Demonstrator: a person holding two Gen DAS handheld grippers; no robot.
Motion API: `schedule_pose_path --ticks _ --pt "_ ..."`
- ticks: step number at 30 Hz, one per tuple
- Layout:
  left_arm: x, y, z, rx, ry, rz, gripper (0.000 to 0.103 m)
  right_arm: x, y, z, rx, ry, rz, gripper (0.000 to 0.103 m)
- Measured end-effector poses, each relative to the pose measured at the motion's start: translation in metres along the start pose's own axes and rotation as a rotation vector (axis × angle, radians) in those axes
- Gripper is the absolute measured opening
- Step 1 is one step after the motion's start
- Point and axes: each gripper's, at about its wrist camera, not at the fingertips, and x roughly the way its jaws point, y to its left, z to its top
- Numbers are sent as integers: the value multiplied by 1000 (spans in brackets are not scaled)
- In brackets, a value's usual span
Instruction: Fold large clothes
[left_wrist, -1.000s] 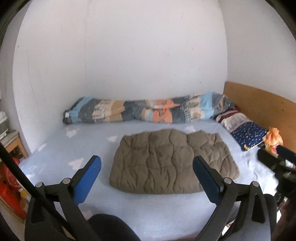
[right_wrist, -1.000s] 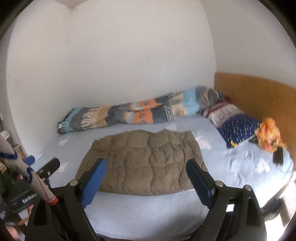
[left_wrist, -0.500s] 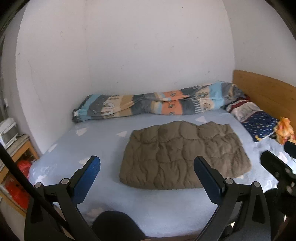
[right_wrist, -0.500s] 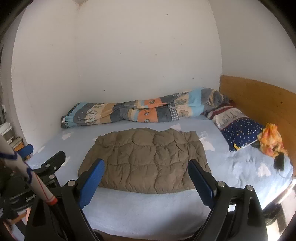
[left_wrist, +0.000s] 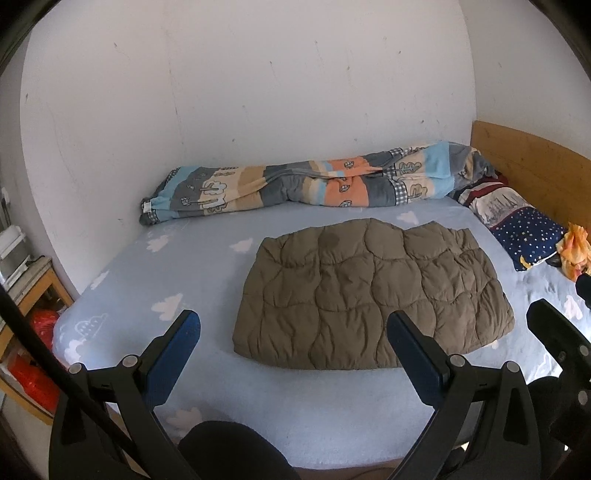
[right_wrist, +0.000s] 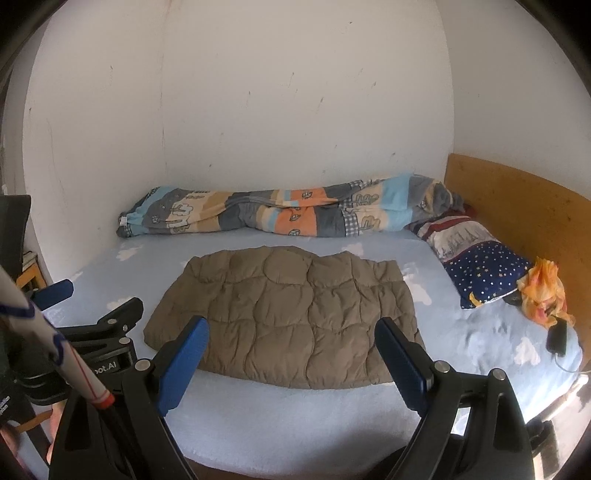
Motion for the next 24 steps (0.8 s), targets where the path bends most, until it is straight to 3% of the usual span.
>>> schedule_pose_path --ticks 11,24 --pt "11 4 4 -23 34 -21 101 12 0 12 3 1 8 94" --pt "5 -6 3 -5 14 -18 101 3 -5 20 22 -28 8 94"
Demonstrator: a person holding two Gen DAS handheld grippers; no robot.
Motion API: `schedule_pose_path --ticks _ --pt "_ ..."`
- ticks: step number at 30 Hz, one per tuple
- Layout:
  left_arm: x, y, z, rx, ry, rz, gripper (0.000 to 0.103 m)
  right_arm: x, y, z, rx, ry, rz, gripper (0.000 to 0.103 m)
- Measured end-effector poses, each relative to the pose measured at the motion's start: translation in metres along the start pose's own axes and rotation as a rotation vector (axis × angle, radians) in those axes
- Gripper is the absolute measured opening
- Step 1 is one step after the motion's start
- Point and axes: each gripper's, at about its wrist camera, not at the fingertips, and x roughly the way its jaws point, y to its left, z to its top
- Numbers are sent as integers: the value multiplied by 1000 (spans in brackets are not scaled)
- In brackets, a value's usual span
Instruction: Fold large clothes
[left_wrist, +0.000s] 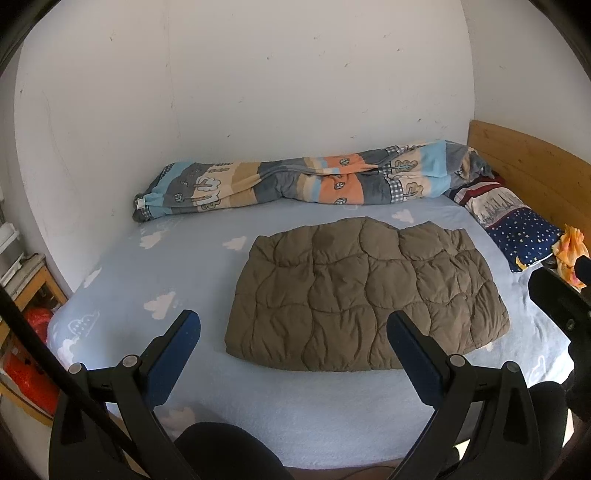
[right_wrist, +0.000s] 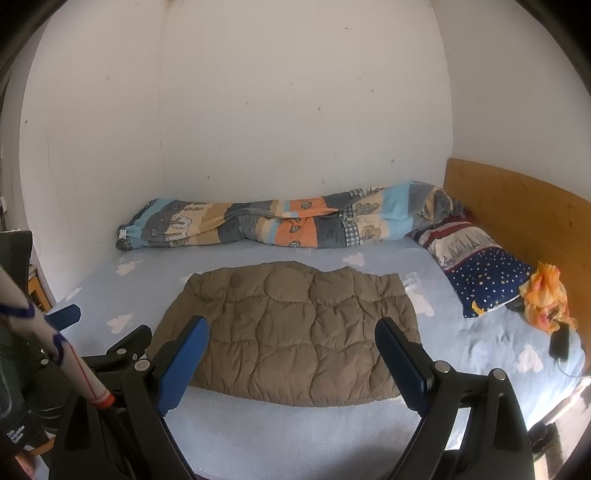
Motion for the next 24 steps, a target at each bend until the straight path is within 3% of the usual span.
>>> schedule_pose_path --ticks 24 --pt "-2 -1 -2 4 6 -2 101 4 -6 -8 2 30 7 94"
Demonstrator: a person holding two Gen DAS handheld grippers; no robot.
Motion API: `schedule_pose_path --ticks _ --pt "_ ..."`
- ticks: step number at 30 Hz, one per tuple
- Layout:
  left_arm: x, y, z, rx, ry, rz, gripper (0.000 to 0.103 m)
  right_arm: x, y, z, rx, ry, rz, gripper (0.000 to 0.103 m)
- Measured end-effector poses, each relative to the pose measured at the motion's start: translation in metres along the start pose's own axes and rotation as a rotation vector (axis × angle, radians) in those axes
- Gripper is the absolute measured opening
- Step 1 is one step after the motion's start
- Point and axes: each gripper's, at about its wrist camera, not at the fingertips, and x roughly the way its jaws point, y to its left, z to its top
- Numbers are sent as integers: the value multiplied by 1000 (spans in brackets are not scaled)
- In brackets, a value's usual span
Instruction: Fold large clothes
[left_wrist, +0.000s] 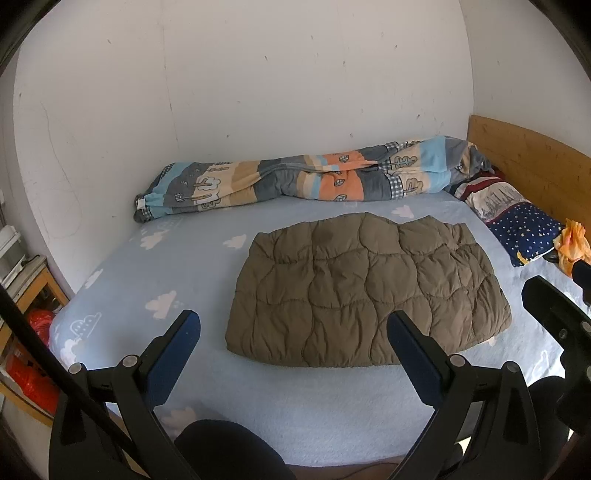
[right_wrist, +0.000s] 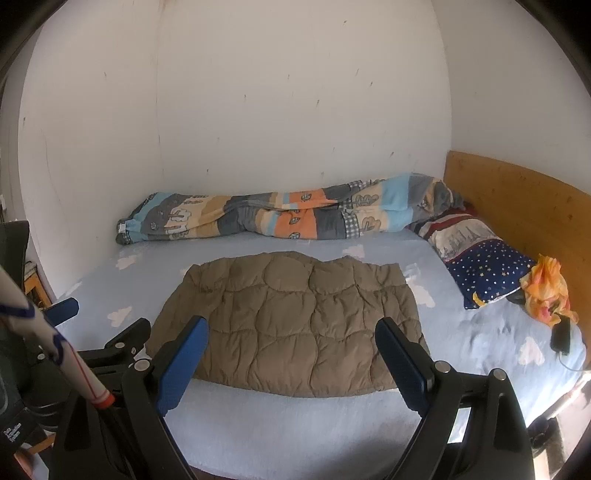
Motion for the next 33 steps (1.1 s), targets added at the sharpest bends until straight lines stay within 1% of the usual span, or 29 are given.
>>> schedule_pose_path --ticks 17,33 --pt "2 0 -1 2 1 3 101 2 0 -3 5 9 -1 94" --pt "4 3 -9 3 6 5 101 2 -2 -5 9 12 -5 94"
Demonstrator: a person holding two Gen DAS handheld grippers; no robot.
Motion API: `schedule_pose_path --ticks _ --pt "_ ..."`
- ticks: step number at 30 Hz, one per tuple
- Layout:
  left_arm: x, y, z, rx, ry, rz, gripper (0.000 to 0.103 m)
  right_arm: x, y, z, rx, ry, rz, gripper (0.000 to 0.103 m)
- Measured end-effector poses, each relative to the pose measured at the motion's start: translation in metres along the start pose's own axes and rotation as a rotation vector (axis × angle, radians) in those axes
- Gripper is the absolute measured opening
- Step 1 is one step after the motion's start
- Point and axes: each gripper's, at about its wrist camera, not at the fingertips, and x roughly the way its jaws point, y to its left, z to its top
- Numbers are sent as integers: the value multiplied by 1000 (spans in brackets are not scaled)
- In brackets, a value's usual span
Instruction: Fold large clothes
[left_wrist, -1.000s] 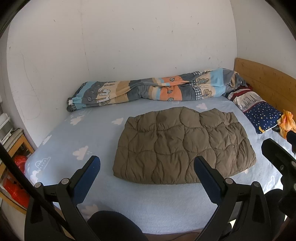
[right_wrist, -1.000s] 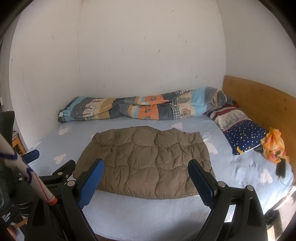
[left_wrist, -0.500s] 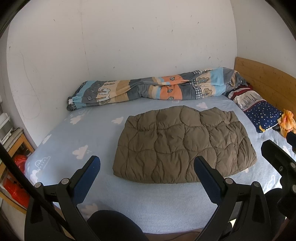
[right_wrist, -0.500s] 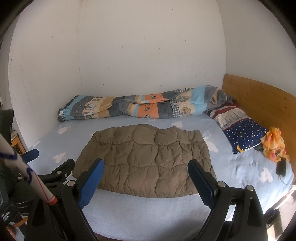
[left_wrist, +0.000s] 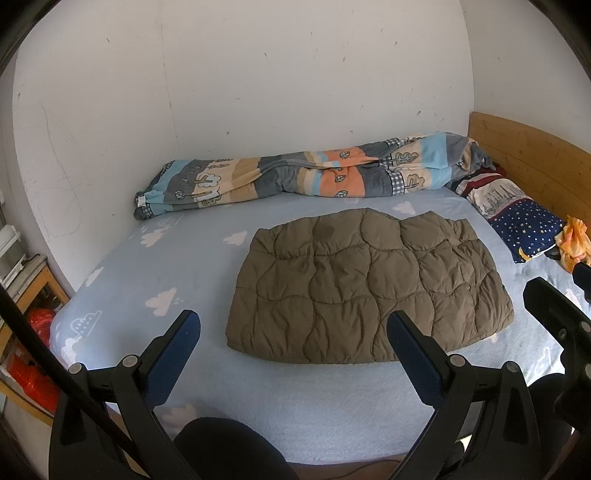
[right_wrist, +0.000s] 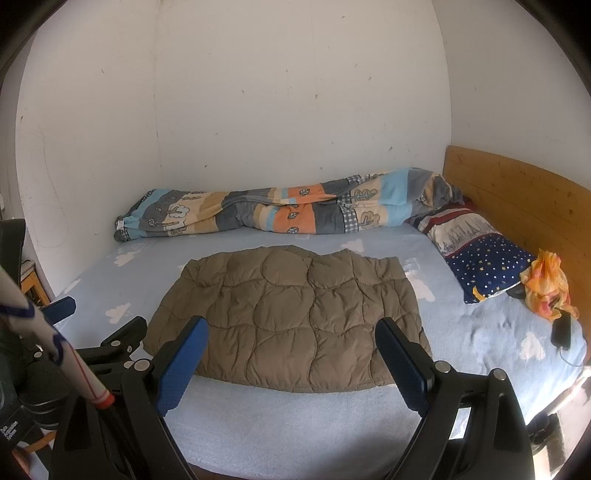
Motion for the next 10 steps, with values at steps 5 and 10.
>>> schedule_pose_path --ticks 5,10 --pt "0 0 1 1 2 -9 101 0 -1 -2 1 -1 -1 94" --pt "-1 9 -7 -18 -16 -43 101 0 -4 -3 3 3 0 94"
